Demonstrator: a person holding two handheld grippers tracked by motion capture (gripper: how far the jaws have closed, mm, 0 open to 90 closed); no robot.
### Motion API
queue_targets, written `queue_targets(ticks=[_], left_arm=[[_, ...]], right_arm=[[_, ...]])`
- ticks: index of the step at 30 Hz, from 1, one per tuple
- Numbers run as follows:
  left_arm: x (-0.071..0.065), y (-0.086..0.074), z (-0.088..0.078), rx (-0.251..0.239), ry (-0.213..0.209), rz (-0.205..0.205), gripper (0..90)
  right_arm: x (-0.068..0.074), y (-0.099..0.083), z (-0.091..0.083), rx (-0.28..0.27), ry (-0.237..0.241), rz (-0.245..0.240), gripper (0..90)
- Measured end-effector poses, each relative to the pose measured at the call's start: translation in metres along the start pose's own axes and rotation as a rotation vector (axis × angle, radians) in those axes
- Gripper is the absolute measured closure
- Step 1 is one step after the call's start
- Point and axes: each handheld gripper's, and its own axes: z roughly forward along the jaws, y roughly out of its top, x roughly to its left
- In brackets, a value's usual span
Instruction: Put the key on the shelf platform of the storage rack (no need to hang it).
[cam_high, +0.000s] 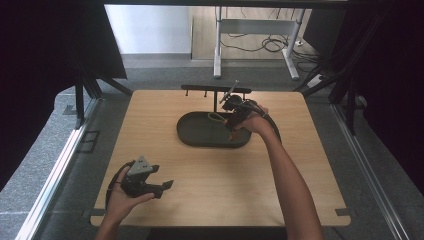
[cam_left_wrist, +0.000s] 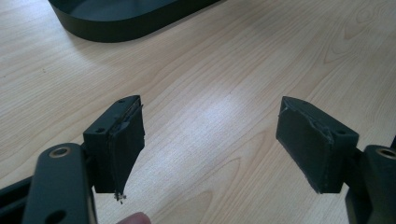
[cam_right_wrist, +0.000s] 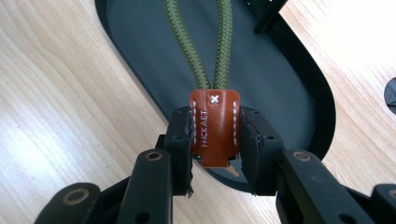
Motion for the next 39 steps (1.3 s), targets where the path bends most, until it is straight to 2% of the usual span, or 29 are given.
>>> queue_targets(ticks=[11,21,39], left_arm=[[-0.001,0.000,0.001,0.002,-0.004,0.002,23.8],[-0.001,0.000,0.001,0.004,-0.004,0.005,23.8],[-0.002,0.001,0.001,0.005,0.000,0.008,23.9]], right_arm=[[-0.007,0.002,0.012,0.008,-0.020,0.020,67.0],[-0.013,-0.006,0.033,0.022,-0.021,0.037,66.9],[-0.012,-0.015,0.061,0.041,-0.021,0.049,66.3]])
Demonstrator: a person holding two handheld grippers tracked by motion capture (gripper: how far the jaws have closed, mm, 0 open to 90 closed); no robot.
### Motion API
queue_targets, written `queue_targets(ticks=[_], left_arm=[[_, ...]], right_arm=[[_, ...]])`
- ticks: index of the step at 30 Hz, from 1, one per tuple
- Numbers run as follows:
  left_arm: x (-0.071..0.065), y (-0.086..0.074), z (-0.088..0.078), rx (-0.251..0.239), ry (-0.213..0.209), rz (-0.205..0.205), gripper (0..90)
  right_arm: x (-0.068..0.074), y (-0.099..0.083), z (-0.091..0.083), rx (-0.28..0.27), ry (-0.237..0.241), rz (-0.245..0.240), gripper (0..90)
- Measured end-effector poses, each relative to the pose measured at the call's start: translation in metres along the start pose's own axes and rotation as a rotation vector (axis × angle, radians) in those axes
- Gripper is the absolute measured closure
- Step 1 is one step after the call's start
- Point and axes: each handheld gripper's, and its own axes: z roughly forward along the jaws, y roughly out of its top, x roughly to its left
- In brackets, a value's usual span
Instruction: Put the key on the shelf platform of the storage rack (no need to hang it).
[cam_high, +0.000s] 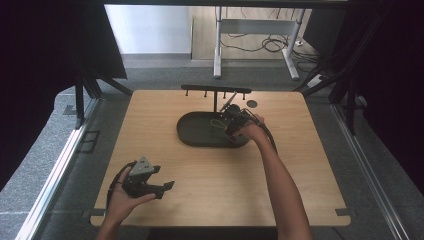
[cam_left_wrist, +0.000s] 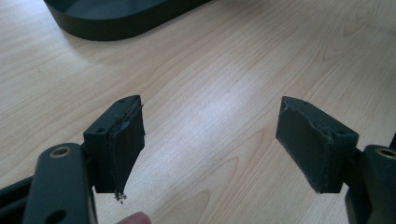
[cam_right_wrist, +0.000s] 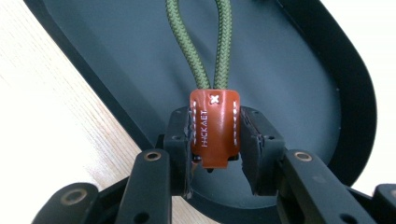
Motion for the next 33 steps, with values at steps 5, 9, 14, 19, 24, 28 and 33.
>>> queue_targets(ticks=[5,9,14,19,24,28,33], left_arm=[[0.000,0.000,-0.001,0.000,0.000,0.005,23.9],[-0.001,0.000,0.000,0.002,-0.001,0.005,24.0],[0.000,0.000,0.000,-0.001,0.003,0.001,23.9],[0.000,0.000,0.000,0.000,0.003,0.001,24.0],[0.000,0.000,0.000,0.003,0.004,0.002,23.9],[0.000,0.000,0.001,0.005,0.002,0.005,23.9],[-0.001,0.000,0.002,0.005,0.002,0.004,23.9]], right_arm=[[0.002,-0.001,0.004,-0.005,0.006,0.006,65.9],[0.002,-0.001,0.006,-0.004,0.010,0.003,64.0],[0.001,-0.002,0.006,-0.007,0.002,0.008,62.6],[0.000,-0.004,0.005,-0.010,-0.007,0.023,55.5],[0.000,-0.005,-0.002,-0.027,-0.007,0.059,50.7],[0.001,-0.007,-0.011,-0.049,-0.010,0.057,48.7],[0.001,-0.010,-0.019,-0.062,-0.012,0.055,48.7]])
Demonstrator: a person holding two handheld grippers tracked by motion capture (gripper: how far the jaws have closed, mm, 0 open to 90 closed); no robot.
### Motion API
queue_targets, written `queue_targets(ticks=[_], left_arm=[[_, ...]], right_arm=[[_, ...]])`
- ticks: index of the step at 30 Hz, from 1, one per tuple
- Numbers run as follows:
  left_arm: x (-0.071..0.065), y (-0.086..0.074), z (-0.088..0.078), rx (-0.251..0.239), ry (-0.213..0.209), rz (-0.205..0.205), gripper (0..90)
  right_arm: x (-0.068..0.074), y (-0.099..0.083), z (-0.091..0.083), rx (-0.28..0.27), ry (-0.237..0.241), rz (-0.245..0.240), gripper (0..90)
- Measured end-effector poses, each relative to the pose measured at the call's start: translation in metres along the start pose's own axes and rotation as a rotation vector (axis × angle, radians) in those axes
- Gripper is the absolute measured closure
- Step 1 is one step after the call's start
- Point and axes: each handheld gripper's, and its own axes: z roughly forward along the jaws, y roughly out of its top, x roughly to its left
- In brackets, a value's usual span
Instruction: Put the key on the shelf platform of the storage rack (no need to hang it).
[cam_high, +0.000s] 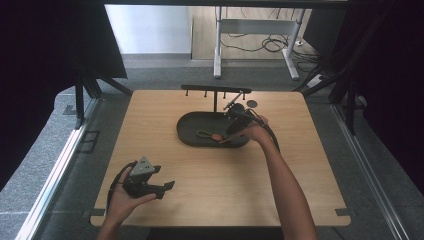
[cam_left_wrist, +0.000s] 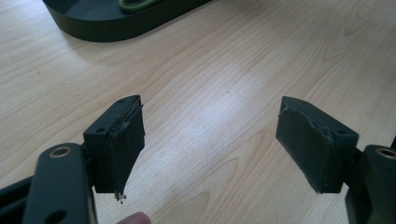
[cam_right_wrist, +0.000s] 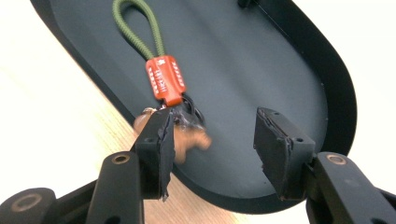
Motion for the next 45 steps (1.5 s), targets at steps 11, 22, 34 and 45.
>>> queue_targets(ticks=[11,22,34,45], left_arm=[[-0.001,0.000,0.002,0.003,-0.001,0.002,23.9],[-0.001,0.000,0.004,0.010,0.001,0.001,23.9],[-0.002,0.000,0.006,0.023,0.004,0.007,23.9],[-0.004,-0.001,0.010,0.037,0.001,0.008,23.8]], right_arm=[[0.007,-0.008,-0.018,-0.057,0.015,-0.017,47.9],[0.013,-0.028,-0.039,-0.111,0.035,-0.028,47.2],[0.023,-0.070,-0.053,-0.185,0.056,-0.046,47.1],[0.035,-0.120,-0.057,-0.244,0.069,-0.043,46.9]])
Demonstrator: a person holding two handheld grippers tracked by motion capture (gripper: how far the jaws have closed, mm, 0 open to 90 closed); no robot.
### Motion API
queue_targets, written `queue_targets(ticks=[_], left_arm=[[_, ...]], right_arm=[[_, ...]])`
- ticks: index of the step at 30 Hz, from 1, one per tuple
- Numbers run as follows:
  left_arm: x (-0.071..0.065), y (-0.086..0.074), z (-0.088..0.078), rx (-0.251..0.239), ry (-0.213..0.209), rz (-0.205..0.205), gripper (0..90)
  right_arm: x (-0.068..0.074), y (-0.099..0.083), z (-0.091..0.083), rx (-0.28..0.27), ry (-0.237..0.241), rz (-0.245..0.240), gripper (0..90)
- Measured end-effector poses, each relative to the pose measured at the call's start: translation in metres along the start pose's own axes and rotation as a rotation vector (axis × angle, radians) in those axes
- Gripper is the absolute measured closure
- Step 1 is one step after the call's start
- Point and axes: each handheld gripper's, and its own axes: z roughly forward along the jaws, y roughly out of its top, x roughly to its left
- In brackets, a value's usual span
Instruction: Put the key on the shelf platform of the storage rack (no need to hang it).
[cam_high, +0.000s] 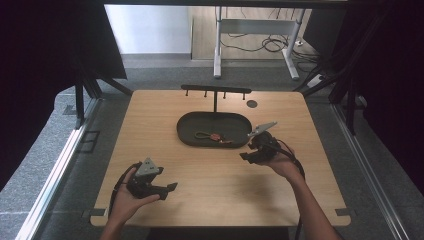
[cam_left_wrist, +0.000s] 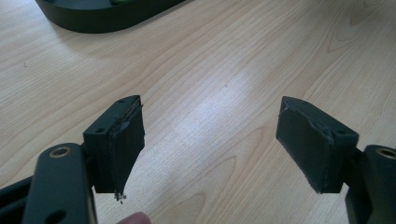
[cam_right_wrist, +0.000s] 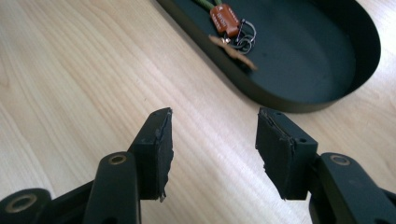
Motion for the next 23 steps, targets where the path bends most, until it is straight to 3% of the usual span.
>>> queue_targets(ticks=[15,18,23], left_arm=[[0.001,-0.001,-0.001,-0.001,0.008,-0.006,23.8],[0.001,-0.001,0.000,0.002,0.007,-0.004,23.8],[0.000,0.000,0.001,0.003,0.003,0.002,23.8]], right_arm=[[0.019,-0.073,0.000,-0.057,0.027,0.057,47.2],[0.020,-0.077,-0.001,-0.026,0.007,0.049,46.0],[0.017,-0.081,-0.005,-0.070,0.001,0.075,43.4]])
